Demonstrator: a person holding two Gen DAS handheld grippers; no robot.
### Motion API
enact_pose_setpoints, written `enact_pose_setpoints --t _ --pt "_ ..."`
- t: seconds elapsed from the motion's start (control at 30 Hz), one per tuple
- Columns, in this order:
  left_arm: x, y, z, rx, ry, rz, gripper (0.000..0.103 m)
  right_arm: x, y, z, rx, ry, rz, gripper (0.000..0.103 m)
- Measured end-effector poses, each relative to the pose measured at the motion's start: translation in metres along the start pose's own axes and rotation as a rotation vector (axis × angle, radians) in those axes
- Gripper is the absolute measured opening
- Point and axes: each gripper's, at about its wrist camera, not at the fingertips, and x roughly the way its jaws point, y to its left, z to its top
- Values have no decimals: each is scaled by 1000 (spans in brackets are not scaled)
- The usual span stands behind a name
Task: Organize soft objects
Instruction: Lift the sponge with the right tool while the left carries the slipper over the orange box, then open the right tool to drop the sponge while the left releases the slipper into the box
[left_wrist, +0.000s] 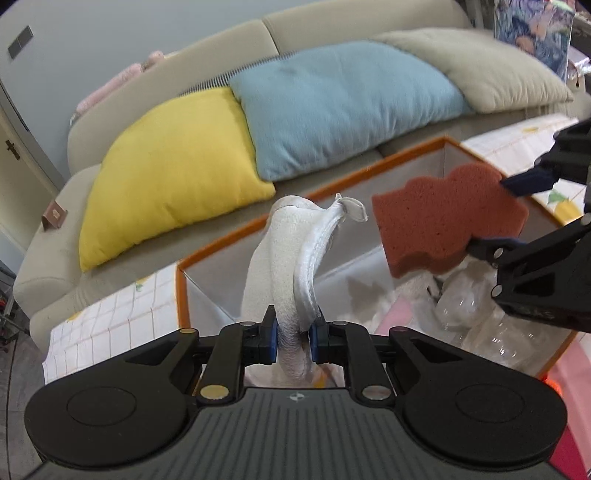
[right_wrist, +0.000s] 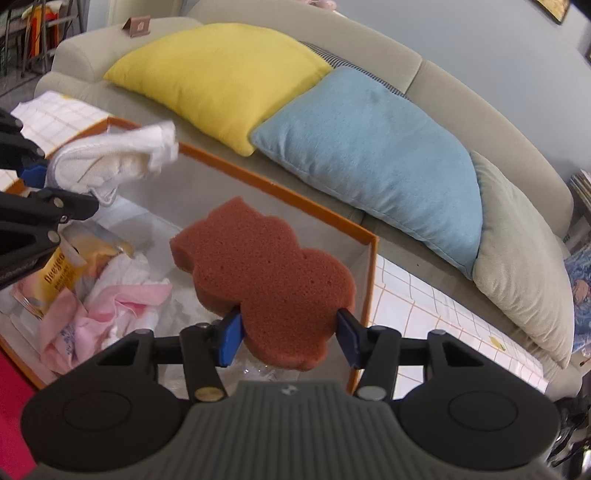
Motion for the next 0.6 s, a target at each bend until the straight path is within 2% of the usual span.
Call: enact_pose_setpoints --t 0.1,0.17,0.23,0.33,0.43,0.6 --pt "3 0 -2 -15 18 -8 24 7 1 1 -13 9 10 55" --pt "3 0 -4 -19 14 -17 35 9 2 0 -22 13 8 55" --pt "0 1 -4 -23 -1 -26 41 9 2 0 -27 11 8 57" --pt "-5 1 -2 -24 -21 -19 44 7 2 0 -24 1 6 60" --pt "-14 2 0 -33 -55 -12 71 -2 -1 0 -15 -17 7 64" --pt "-34 0 1 -42 -101 -15 73 -26 -4 -4 4 -67 6 66"
